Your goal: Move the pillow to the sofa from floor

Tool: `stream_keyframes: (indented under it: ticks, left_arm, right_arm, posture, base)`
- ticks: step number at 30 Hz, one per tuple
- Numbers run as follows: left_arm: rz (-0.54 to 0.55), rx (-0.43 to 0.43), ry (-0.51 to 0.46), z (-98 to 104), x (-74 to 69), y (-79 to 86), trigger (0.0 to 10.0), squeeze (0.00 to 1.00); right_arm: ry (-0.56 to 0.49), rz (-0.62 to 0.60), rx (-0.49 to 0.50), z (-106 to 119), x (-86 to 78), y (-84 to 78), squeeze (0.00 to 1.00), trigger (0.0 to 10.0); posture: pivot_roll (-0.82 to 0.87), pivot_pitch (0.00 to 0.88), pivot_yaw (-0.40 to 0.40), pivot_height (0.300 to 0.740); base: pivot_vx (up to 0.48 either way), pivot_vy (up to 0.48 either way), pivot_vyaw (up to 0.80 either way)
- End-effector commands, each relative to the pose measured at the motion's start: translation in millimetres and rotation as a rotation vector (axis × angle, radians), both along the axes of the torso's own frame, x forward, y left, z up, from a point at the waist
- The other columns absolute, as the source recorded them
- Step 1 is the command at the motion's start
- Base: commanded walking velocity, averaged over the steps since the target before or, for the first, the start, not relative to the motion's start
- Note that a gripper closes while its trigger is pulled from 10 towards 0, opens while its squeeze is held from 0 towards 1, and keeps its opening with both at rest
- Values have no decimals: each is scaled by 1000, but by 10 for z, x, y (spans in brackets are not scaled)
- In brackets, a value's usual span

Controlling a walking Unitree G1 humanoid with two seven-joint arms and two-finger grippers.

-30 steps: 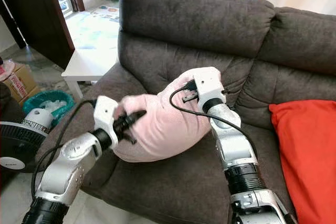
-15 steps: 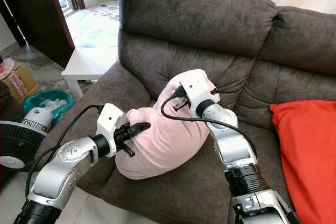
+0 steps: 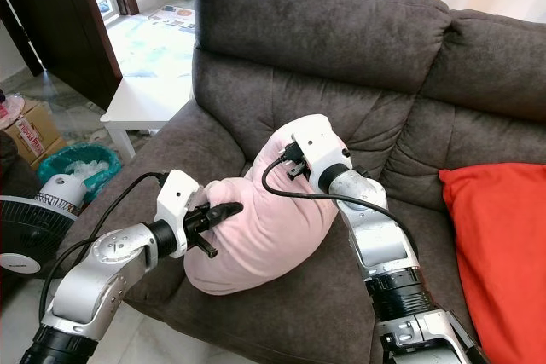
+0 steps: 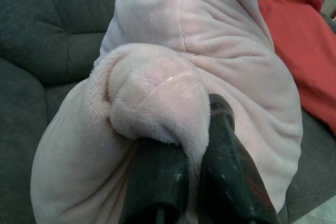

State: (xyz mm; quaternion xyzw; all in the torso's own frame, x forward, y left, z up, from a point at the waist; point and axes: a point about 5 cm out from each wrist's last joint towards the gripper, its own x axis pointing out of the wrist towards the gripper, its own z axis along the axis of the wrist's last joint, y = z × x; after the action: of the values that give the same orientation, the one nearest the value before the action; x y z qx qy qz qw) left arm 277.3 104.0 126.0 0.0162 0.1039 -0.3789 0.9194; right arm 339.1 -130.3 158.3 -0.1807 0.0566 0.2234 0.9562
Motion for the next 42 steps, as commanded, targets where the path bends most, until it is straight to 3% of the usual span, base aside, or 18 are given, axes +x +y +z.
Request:
stream_keyframes:
  ticks: [1,8,9,10,12,13,14,16,18,22,25,26,28,36,42]
  left_arm:
    - [-99,-59,-109,257,-25,-182,10000,0]
    - [68,-25,-134,205,116,-42,10000,0]
    - [133,-25,-148,210,167,8,10000,0]
    - [195,-20,-157,214,214,66,10000,0]
    - [224,-14,-161,213,234,96,10000,0]
    - [322,-11,-173,218,292,190,10000,0]
    - [396,-19,-184,230,330,264,10000,0]
    - [396,-19,-184,230,330,264,10000,0]
    - [528,-9,-201,234,381,416,10000,0]
    - [625,28,-197,187,401,540,10000,0]
    - [952,5,-156,110,407,886,10000,0]
    - [952,5,-156,110,407,886,10000,0]
    - [1096,-6,-125,52,380,1054,10000,0]
    - [1253,-38,-123,25,332,1235,10000,0]
    - [1400,-164,-151,72,309,1308,10000,0]
  right_arm:
    - [-22,119,25,71,-48,235,1000,10000]
    - [-21,89,18,46,-35,178,1000,10000]
    - [-21,82,8,36,-34,152,1000,10000]
    - [-20,78,2,29,-32,132,518,10000]
    - [-20,78,0,27,-31,126,518,10000]
    - [-21,75,0,27,-30,112,0,10000]
    - [-21,70,0,25,-28,99,0,10000]
    - [-21,70,0,25,-28,99,0,10000]
    - [-20,52,-2,8,-24,72,0,10000]
    - [-18,21,1,-12,-11,36,0,10000]
    - [-19,-52,5,-46,8,-70,0,10000]
    - [-19,-52,5,-46,8,-70,0,10000]
    - [-17,-81,9,-72,2,-122,0,10000]
    - [-24,-130,19,-109,-14,-198,0,10000]
    - [-70,-247,50,-84,17,-341,0,10000]
  posture:
    - [154,26,-82,740]
    - [150,29,-82,740]
    - [150,29,-83,740]
    - [149,29,-83,740]
    - [149,29,-83,740]
    - [148,29,-83,740]
    - [147,30,-84,740]
    - [147,30,-84,740]
    - [150,30,-84,740]
    - [151,31,-83,740]
    - [147,34,-83,740]
    - [147,34,-83,740]
    - [144,34,-83,740]
    - [142,34,-78,740]
    - [142,32,-75,740]
  base:
    - [0,0,0]
    - [0,0,0]
    - [0,0,0]
    - [0,0,0]
    - [0,0,0]
    - [0,0,0]
    - [0,0,0]
    - [0,0,0]
    - [0,0,0]
    - [0,0,0]
    - [0,0,0]
    - [0,0,0]
    - [0,0,0]
    - [0,0,0]
    - [0,0,0]
